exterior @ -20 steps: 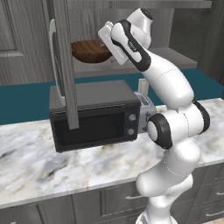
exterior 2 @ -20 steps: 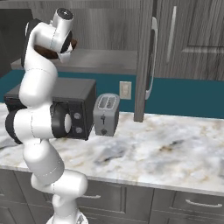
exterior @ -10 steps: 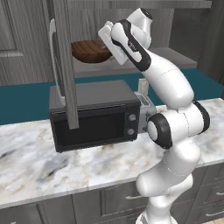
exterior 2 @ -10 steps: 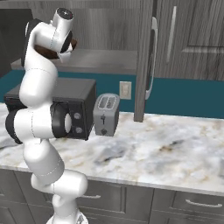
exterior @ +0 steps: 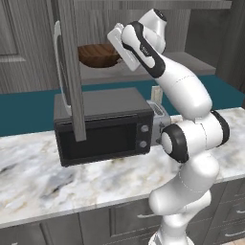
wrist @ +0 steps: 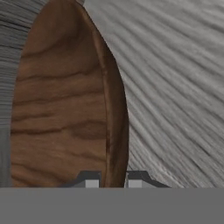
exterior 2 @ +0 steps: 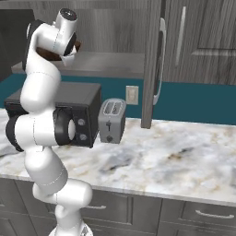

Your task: Pick up the bowls from the cabinet and place each bowl in front of a stool on the dining counter.

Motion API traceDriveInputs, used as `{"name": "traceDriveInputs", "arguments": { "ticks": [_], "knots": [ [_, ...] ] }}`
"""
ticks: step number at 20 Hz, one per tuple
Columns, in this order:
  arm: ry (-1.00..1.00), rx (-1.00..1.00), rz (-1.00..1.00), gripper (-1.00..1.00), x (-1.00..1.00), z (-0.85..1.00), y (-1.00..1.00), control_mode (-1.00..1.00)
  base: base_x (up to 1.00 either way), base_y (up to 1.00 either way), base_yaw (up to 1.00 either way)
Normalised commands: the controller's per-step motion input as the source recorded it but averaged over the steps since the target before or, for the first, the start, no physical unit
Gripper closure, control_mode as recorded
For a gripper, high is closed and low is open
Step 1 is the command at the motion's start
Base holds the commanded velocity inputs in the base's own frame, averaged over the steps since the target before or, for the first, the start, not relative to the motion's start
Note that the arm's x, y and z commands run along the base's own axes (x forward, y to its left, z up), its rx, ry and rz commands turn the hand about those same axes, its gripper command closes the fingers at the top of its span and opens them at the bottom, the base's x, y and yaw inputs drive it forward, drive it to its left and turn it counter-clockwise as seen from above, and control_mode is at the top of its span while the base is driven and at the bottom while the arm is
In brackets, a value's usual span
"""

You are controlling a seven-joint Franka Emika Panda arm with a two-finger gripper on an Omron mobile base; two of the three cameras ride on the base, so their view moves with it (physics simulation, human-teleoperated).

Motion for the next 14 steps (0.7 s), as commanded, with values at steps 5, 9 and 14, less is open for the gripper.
{"name": "traceDriveInputs", "arguments": {
  "ticks": [5,9,14],
  "knots": [
    [-0.05,0.0,-0.02,1.0,-0.08,0.0,-0.04,-1.0,0.0,0.0,0.0],
    [-0.17,0.0,-0.04,1.0,-0.25,-0.03,-0.17,-1.0,0.0,0.0,0.0],
    [-0.22,0.02,-0.05,1.0,-0.4,-0.04,-0.13,-1.0,0.0,0.0,0.0]
  ]
}}
